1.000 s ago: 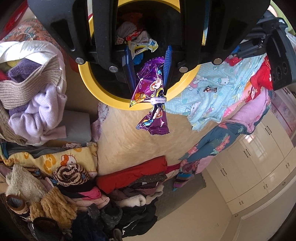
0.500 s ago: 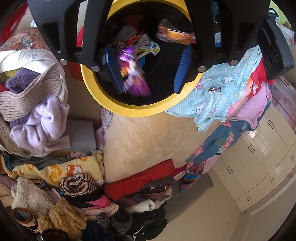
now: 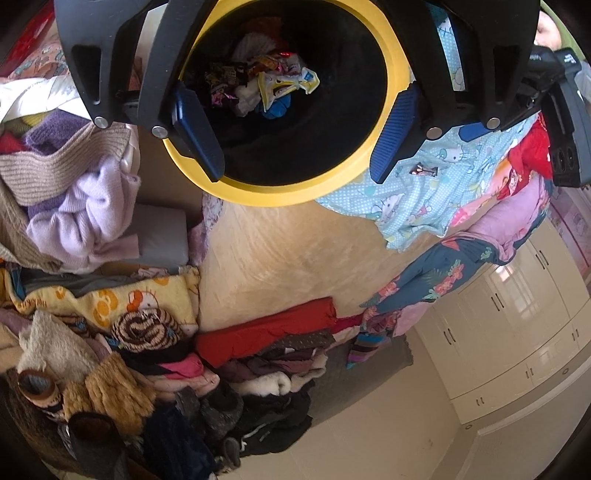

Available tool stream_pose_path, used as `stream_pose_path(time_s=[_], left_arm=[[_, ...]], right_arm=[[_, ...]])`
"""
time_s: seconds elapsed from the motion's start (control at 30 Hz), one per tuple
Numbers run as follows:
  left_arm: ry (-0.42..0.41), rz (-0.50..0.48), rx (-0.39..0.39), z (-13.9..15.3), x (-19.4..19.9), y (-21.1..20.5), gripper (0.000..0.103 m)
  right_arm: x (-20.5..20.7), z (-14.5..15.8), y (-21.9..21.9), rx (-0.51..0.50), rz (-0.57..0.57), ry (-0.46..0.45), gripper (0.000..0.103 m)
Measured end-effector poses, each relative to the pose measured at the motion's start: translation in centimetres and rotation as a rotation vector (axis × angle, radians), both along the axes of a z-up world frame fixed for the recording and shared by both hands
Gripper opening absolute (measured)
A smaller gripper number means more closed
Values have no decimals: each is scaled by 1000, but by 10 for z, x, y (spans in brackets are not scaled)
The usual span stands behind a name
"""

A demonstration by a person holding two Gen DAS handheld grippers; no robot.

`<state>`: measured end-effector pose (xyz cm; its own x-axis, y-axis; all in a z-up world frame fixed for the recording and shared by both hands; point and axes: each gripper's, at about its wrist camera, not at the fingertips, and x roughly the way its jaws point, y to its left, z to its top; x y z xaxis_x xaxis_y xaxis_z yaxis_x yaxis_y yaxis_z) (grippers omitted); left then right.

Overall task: Collect trash
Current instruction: 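Carry both wrappers over the yellow-rimmed bin and open both tools to drop them, then move both tools back over the red candy tube and chocolate bar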

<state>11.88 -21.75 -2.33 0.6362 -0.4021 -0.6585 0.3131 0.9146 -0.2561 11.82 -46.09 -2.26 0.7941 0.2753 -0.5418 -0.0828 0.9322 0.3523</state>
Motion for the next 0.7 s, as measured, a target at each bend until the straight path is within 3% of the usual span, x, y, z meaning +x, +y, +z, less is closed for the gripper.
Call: stream_pose_path(time_s=[0.7], left_arm=[[-98,256,-30,29,-11,92,92]], right_arm=[[1,28,86,-69,192,-72,80]])
